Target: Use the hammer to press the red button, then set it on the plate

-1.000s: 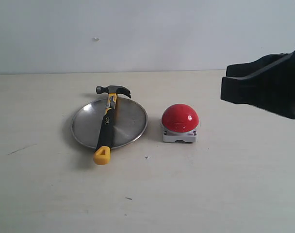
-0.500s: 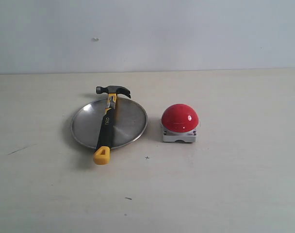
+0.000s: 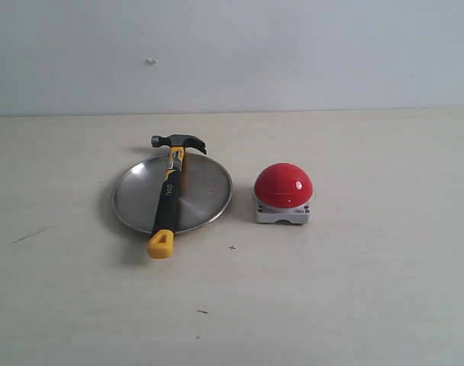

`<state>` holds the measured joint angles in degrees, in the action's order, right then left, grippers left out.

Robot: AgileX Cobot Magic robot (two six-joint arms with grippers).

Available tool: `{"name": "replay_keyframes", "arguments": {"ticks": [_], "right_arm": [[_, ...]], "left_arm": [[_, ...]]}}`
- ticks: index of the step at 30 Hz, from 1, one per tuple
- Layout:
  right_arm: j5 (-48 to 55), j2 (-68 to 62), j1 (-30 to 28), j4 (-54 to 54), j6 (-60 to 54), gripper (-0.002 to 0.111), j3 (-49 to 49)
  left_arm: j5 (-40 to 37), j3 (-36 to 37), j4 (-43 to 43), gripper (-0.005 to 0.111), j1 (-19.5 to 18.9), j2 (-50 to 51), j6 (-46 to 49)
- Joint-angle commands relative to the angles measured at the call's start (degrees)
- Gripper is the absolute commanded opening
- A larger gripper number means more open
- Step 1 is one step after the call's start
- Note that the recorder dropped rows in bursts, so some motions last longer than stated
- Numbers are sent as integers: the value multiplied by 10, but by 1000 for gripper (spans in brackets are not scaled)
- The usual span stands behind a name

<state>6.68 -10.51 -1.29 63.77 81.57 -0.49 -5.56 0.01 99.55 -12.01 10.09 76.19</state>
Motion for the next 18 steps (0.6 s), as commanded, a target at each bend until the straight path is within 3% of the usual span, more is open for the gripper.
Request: {"name": "replay_keyframes", "arguments": {"ticks": [1, 3, 6, 8, 18], "right_arm": [[-4, 14, -4, -71, -78, 0, 5], [5, 31, -4, -185, -215, 0, 5], [0, 55, -5, -443, -532, 0, 5], [0, 64, -5, -561, -660, 0, 5], [5, 96, -5, -599, -711, 0, 5]], "left_arm": [[-1, 0, 4, 0, 0, -3, 0], [-1, 0, 4, 0, 0, -3, 0], [-1, 0, 4, 0, 0, -3, 0], [-1, 0, 4, 0, 0, -3, 0], [-1, 0, 4, 0, 0, -3, 0]]}}
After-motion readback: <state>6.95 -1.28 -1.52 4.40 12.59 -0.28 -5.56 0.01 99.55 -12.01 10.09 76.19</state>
